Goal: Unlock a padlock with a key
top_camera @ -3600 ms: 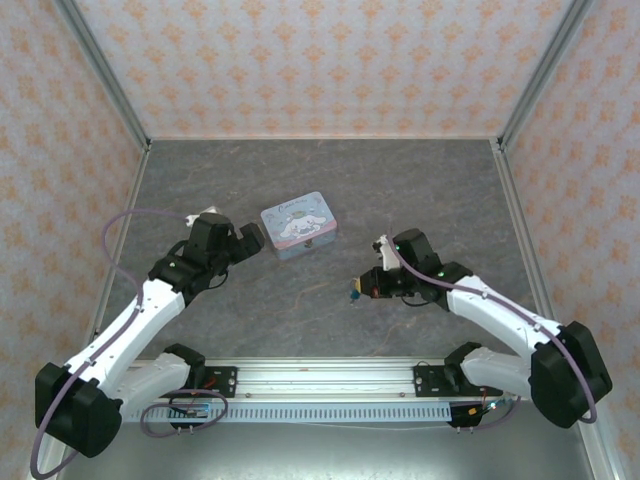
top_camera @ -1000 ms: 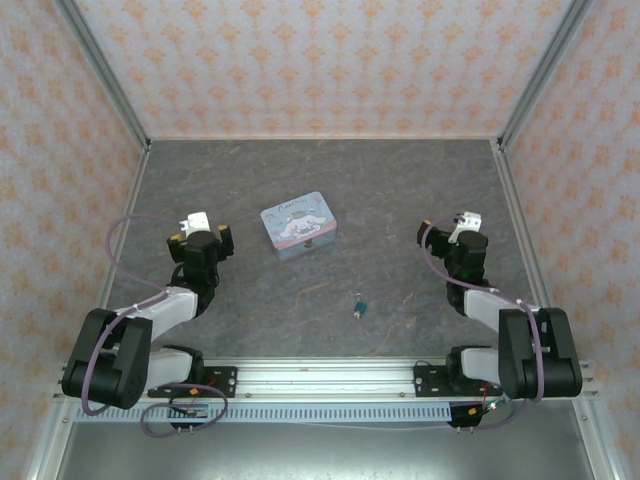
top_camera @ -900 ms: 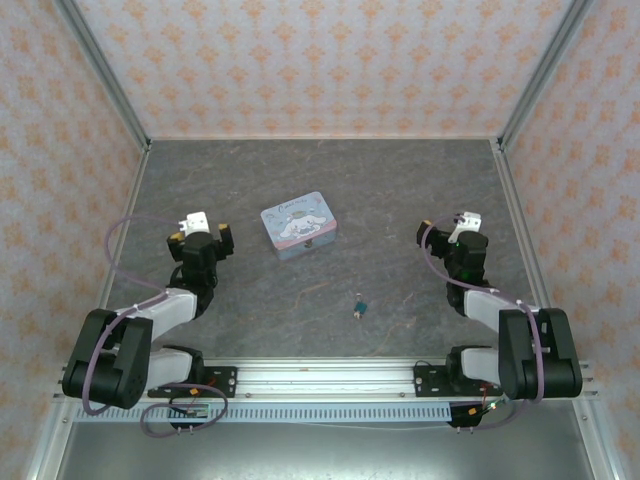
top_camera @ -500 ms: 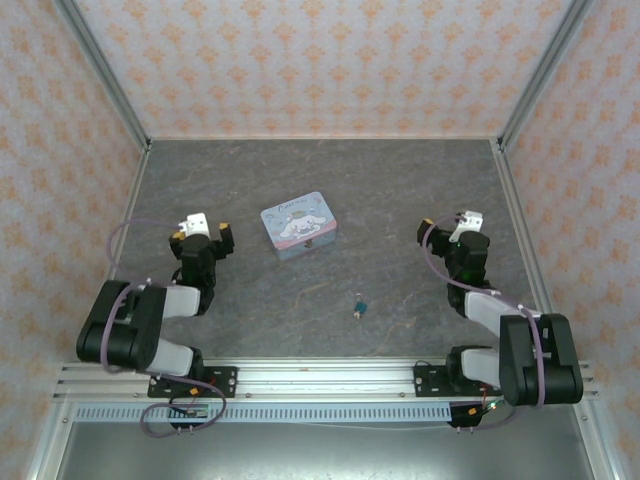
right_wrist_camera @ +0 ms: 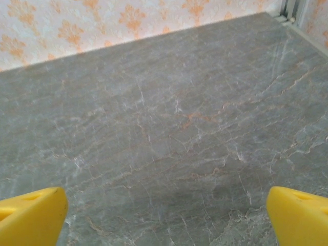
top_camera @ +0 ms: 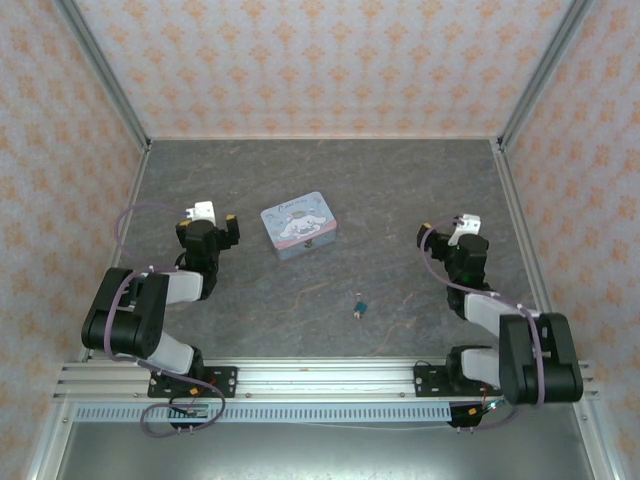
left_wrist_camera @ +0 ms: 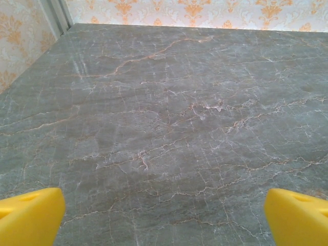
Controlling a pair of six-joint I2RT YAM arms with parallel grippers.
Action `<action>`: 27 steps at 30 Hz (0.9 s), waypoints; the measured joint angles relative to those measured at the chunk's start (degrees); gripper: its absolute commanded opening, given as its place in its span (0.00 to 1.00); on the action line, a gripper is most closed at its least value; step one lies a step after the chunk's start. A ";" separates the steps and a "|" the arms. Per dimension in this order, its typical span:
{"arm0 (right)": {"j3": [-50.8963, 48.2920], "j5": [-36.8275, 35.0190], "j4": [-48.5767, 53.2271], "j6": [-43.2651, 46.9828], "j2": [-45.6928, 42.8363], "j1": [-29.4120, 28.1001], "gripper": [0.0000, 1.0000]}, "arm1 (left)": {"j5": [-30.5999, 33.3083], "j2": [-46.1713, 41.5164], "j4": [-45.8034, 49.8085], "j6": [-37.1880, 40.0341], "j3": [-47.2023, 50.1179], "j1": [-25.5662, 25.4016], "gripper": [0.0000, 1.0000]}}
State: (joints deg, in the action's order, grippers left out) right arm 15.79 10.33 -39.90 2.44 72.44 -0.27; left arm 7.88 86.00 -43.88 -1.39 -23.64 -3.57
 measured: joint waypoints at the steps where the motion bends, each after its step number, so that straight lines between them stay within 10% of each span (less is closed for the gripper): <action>1: 0.24 0.13 -1.03 0.63 1.97 0.00 0.99 | 0.00 0.00 0.00 0.00 0.00 0.00 1.00; 27: 7.98 -5.88 -4.63 0.61 14.82 0.90 0.99 | 0.00 0.00 0.83 0.00 0.00 0.00 1.00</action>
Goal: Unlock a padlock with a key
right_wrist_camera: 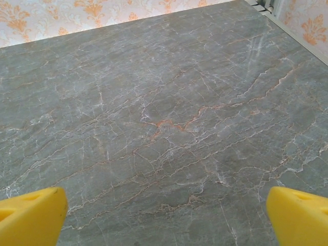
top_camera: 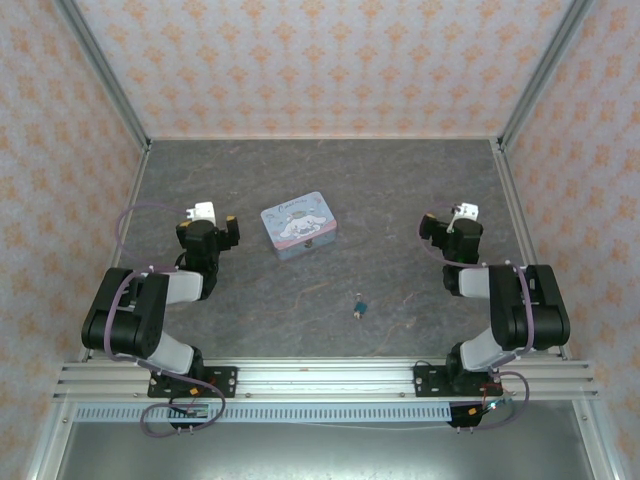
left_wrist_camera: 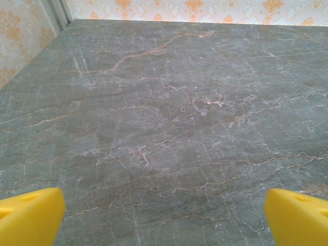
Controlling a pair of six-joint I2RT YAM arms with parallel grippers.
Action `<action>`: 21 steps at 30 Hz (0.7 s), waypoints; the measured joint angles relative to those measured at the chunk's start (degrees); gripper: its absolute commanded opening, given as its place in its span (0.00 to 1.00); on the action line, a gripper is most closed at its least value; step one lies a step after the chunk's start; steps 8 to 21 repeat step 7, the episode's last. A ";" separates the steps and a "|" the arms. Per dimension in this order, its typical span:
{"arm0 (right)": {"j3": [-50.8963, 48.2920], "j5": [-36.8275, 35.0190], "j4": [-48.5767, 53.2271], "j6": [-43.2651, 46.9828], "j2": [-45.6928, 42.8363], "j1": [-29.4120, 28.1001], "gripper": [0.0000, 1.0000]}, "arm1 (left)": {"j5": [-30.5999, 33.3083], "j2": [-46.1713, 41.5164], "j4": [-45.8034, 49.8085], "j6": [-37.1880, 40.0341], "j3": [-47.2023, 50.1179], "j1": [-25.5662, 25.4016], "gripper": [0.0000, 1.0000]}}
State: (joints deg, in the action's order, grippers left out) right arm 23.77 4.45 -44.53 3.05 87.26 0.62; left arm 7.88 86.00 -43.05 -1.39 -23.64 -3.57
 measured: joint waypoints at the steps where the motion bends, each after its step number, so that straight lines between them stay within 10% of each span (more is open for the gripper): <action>1: 0.00 -0.04 0.00 0.00 0.00 -0.04 0.99 | 0.00 0.00 0.00 0.00 0.00 0.00 1.00; 21: 0.00 -1.07 0.22 0.02 0.00 -0.96 0.99 | 0.00 0.00 0.00 0.02 0.00 0.00 1.00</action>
